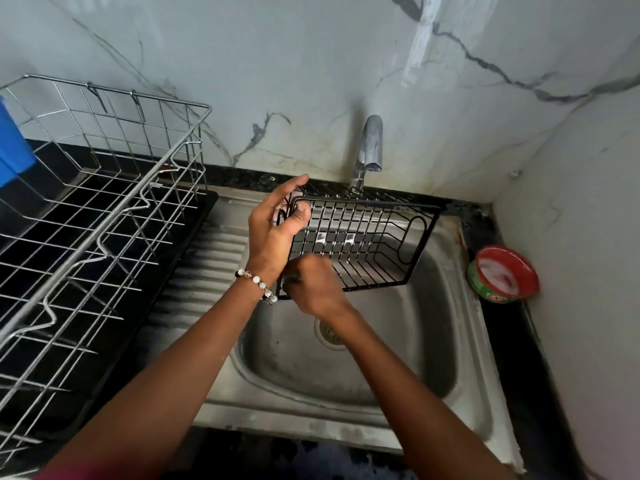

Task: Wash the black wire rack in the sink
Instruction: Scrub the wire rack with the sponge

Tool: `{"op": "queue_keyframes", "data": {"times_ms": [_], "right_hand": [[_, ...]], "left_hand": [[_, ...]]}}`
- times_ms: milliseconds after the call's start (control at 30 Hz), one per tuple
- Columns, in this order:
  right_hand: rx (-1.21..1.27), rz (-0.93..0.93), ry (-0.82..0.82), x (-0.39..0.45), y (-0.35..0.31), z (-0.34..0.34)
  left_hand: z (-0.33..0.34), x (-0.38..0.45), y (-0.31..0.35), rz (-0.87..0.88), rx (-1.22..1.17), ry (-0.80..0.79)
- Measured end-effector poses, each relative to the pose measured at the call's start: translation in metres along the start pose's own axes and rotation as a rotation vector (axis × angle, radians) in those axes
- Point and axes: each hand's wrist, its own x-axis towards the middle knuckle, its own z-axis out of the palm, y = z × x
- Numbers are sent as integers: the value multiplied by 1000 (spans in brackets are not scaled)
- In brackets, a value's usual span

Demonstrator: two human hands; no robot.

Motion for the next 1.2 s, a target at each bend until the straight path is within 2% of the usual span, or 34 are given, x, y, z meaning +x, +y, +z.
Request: {"op": "queue_keyframes", "data": {"times_ms": [67,133,267,367,500,667,867,967,1033,1200], "right_hand": [[87,-47,-50,-4,15,-7],[58,-41,-65,-6,34,-16],[-24,113,-33,1,78,-36],[-205,212,-3,7,106,-45],[-385,388,102,6,111,-50],[-388,290,161,14,66,-20],[-111,67,97,19,39,10],[56,95,2,11,60,-9],[21,142,-19,8,85,-26],[-339,285,36,7,129,-46]], "left_hand": [[-4,1,1,-10,-11,10],[-8,0,0,-15,-35,44],[-10,-1,1,-28,-59,36],[-10,-2,5,-30,-51,12],[-8,-3,8,-23,-54,4],[1,-5,10,-53,-93,17],[0,-5,11,-62,-69,14],[-6,-5,11,-67,-62,-2],[-8,-6,11,-65,-64,-17],[-5,-4,10,-57,-13,-25]]}}
